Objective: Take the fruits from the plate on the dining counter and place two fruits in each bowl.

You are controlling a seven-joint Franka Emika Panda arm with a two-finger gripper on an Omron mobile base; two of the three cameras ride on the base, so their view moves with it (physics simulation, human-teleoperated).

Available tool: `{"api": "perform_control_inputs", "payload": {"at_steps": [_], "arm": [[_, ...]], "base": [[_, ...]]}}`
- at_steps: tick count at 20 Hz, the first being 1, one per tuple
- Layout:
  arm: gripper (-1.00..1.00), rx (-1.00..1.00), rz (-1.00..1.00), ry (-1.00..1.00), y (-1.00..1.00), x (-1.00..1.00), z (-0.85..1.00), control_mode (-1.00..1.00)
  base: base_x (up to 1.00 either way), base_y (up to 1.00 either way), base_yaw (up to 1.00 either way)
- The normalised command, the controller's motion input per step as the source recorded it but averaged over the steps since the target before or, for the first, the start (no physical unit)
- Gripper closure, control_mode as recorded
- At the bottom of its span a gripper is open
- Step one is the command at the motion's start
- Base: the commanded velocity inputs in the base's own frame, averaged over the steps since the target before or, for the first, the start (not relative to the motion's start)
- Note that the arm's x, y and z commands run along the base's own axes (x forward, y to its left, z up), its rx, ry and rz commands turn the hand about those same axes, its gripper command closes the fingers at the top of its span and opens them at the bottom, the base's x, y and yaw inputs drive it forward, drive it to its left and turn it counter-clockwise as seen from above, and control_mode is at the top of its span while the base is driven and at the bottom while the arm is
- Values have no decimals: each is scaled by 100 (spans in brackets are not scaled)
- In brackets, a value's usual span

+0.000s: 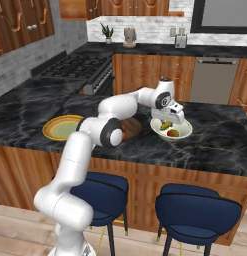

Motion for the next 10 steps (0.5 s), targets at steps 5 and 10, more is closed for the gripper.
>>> {"api": "perform_control_inputs", "payload": {"at_steps": [5,10], "arm": [[100,0,0,11,-2,0,-14,-100],[100,0,0,4,0,0,-24,-100]], "base": [[0,0,0],[0,0,0]]}}
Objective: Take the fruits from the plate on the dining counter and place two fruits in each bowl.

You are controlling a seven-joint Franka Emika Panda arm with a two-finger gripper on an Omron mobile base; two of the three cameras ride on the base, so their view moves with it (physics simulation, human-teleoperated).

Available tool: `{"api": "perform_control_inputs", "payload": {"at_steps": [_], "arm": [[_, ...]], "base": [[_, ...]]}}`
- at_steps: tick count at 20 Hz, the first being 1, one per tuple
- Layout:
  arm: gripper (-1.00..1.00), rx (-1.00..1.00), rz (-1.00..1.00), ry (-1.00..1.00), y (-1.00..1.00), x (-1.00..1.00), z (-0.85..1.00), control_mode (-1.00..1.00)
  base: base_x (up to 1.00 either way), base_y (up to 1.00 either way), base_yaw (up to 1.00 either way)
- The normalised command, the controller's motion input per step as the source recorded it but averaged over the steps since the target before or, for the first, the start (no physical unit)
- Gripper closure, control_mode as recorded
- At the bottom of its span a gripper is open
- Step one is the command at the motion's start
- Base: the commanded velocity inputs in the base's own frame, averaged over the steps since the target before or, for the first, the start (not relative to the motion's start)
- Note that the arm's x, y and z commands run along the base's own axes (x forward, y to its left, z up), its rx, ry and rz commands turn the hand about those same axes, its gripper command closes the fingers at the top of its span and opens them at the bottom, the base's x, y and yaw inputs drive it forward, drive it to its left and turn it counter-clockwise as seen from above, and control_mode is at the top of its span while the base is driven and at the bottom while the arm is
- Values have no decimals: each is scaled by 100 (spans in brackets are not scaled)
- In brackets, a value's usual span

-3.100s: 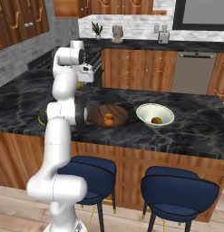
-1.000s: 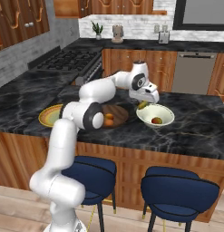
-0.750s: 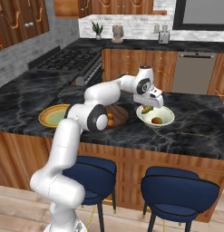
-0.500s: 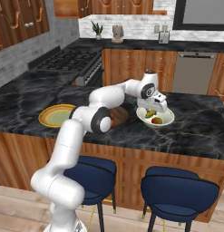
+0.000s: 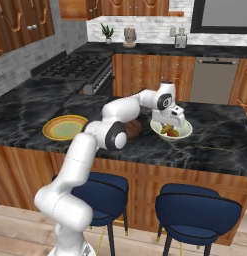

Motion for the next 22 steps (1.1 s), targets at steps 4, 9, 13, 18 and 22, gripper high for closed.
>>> {"api": "perform_control_inputs", "payload": {"at_steps": [4,9,13,18,22], "arm": [[100,0,0,4,0,0,-13,-100],[-100,0,0,3,0,0,0,-100],[-100,0,0,0,0,-5,0,-100],[-100,0,0,0,1,-59,0,-100],[-100,0,0,0,36,-100,17,-100]], "base": [[0,0,0],[0,0,0],[0,0,0],[0,0,0],[0,0,0]]}}
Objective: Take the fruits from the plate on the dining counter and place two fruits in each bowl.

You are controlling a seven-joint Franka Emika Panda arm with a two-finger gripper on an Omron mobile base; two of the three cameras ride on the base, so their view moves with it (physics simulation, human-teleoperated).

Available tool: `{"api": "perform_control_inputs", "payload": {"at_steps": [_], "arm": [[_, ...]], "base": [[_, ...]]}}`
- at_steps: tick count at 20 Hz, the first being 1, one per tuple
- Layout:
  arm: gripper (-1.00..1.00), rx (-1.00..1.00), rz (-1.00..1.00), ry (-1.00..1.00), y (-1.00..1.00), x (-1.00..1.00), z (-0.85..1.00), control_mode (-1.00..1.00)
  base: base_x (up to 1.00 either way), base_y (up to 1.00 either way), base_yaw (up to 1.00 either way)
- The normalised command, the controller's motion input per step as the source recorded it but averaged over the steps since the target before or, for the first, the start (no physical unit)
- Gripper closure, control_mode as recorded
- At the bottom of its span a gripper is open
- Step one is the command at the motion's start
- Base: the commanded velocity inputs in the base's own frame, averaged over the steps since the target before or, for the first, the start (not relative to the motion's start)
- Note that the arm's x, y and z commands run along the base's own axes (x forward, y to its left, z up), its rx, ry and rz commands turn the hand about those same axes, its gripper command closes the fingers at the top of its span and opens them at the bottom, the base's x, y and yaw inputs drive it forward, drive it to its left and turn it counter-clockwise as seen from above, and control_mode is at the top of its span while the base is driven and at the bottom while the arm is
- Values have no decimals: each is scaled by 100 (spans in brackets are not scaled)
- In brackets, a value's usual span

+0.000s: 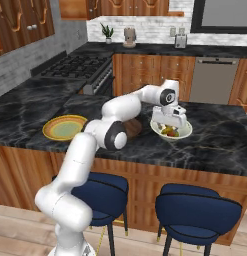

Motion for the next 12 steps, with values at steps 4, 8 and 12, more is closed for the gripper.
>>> {"api": "perform_control_inputs", "payload": {"at_steps": [4,8,12], "arm": [[-100,1,0,3,91,-100,46,-100],[-100,0,11,6,100,-100,8,-100],[-100,0,32,6,100,-100,0,-100]], "base": [[0,0,0],[0,0,0],[0,0,0]]}}
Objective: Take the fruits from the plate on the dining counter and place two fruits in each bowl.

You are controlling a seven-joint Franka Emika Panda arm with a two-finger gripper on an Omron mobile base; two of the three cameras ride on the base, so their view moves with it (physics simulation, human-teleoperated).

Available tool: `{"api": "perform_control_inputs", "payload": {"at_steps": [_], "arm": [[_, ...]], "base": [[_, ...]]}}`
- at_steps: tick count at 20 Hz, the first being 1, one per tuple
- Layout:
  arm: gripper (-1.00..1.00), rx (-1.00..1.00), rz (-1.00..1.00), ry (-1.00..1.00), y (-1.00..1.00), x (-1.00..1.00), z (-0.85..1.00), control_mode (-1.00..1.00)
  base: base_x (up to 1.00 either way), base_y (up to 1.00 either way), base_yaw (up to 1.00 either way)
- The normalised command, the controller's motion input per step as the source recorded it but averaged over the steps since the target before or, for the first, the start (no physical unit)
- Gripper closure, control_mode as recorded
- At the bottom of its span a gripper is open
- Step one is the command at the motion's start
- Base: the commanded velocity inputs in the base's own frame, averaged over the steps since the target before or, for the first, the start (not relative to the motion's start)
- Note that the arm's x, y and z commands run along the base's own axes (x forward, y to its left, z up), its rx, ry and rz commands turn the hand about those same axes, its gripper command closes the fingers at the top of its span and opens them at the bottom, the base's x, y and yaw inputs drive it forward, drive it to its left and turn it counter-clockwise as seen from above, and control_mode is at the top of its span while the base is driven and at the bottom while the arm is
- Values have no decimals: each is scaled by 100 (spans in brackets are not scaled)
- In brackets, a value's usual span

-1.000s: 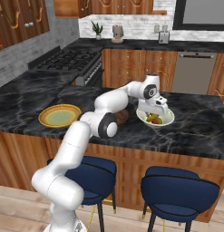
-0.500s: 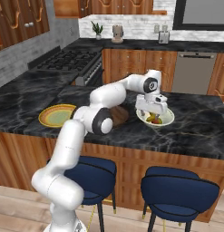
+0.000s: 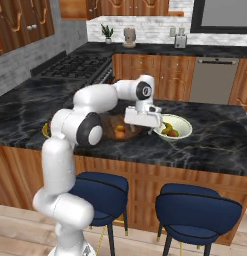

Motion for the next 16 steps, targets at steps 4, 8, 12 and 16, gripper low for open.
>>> {"api": "perform_control_inputs", "payload": {"at_steps": [4,8,12,16], "arm": [[-100,0,34,4,100,-100,2,-100],[-100,1,47,0,68,-100,2,-100],[-100,25,34,-2,3,-81,51,-100],[-100,37,18,-2,-5,-54,80,-100]], "base": [[0,0,0],[0,0,0],[0,0,0],[0,0,0]]}}
